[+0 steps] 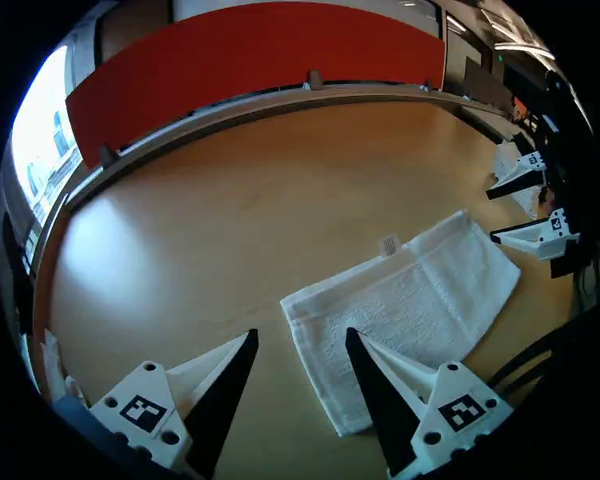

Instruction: Fold towel

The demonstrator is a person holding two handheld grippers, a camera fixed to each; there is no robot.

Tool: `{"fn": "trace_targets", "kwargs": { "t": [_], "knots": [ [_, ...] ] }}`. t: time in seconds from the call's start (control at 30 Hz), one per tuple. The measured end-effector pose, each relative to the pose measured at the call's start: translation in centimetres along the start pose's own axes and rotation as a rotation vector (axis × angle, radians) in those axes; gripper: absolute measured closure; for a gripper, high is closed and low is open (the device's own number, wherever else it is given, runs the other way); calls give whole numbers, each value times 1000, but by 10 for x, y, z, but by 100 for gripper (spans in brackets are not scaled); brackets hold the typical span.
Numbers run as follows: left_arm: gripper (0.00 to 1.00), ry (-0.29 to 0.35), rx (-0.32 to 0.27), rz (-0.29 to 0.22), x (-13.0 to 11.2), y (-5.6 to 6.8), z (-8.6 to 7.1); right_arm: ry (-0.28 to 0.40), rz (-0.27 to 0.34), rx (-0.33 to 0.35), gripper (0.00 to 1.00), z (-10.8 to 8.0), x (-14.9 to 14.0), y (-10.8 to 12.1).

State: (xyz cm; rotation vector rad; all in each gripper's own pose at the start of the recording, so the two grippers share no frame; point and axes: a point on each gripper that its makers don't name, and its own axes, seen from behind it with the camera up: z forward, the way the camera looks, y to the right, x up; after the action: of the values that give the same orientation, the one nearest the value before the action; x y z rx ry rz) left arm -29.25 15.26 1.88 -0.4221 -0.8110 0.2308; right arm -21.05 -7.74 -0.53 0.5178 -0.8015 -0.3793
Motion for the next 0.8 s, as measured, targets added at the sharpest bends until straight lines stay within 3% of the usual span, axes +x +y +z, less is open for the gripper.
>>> {"fn": "trace_targets", "kwargs": {
  "t": [0.37, 0.8],
  "knots": [
    [20, 9, 14, -12, -4, 1, -13, 12, 24, 8, 0, -13, -6, -14],
    [20, 0, 21, -72, -32, 8, -37, 3, 41, 9, 0, -34, -28, -31]
  ]
}}
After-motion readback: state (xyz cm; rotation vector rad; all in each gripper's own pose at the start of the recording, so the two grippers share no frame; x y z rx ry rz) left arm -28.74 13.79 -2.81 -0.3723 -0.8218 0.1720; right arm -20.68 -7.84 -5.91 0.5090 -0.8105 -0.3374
